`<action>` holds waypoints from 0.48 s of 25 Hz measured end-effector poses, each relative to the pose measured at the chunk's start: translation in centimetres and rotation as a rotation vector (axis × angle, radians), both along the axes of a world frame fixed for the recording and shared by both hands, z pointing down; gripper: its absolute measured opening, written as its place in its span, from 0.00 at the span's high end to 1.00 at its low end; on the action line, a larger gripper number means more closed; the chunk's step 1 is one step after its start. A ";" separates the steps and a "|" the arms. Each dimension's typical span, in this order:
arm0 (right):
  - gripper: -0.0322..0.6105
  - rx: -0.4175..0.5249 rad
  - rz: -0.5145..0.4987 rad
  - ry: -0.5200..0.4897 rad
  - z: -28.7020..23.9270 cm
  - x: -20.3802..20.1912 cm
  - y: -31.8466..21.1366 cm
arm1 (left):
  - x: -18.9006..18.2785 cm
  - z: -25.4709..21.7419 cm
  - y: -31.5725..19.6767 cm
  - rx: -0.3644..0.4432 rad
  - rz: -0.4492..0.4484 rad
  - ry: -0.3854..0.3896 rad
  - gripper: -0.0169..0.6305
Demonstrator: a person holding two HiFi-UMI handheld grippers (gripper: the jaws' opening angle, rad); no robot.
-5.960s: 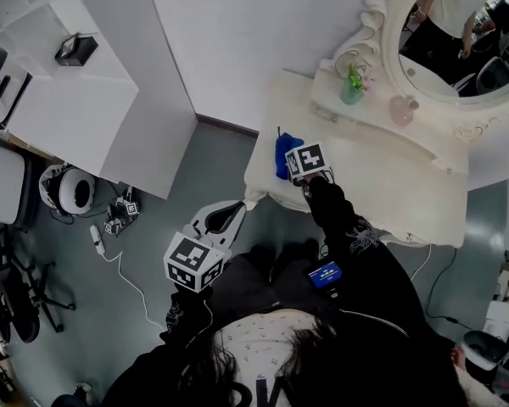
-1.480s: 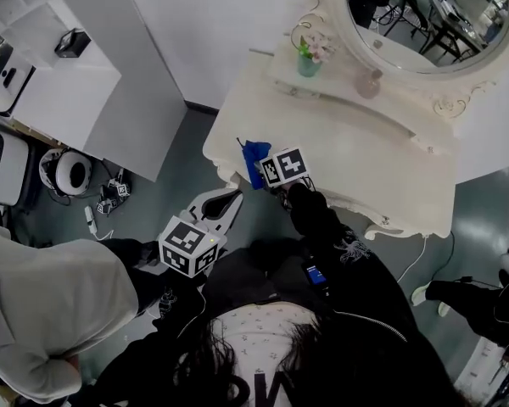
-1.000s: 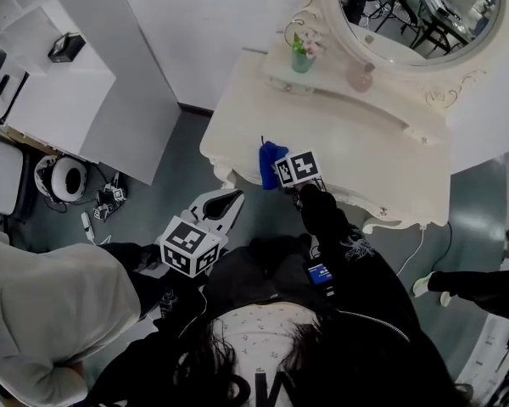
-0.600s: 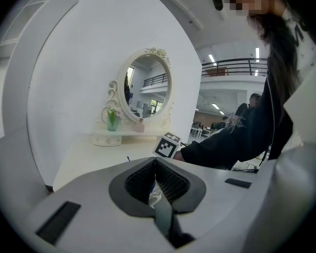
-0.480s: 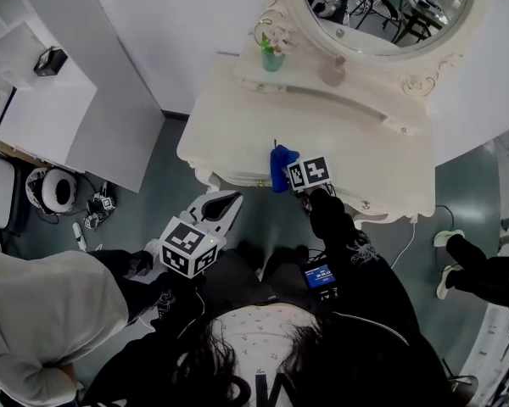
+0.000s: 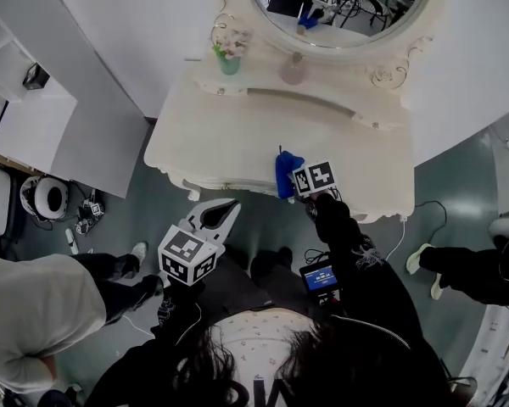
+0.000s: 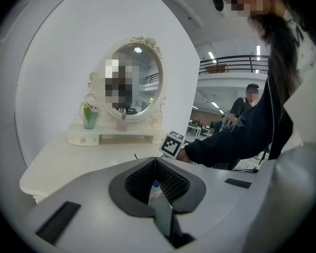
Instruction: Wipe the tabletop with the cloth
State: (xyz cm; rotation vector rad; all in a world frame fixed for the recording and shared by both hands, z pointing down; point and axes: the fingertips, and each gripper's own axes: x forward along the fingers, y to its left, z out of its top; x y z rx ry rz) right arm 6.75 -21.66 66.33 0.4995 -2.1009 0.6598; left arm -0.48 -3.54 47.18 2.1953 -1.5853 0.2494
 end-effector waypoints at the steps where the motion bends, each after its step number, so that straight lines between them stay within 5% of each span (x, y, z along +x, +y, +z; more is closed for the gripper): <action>1: 0.85 -0.001 0.007 0.001 0.0 1.3 -0.7 | 1.0 0.1 -0.4 -0.003 0.004 0.000 0.97; 12: 0.85 0.026 0.150 0.048 0.3 16.9 -9.8 | 9.0 0.4 -5.9 0.008 0.018 -0.001 0.97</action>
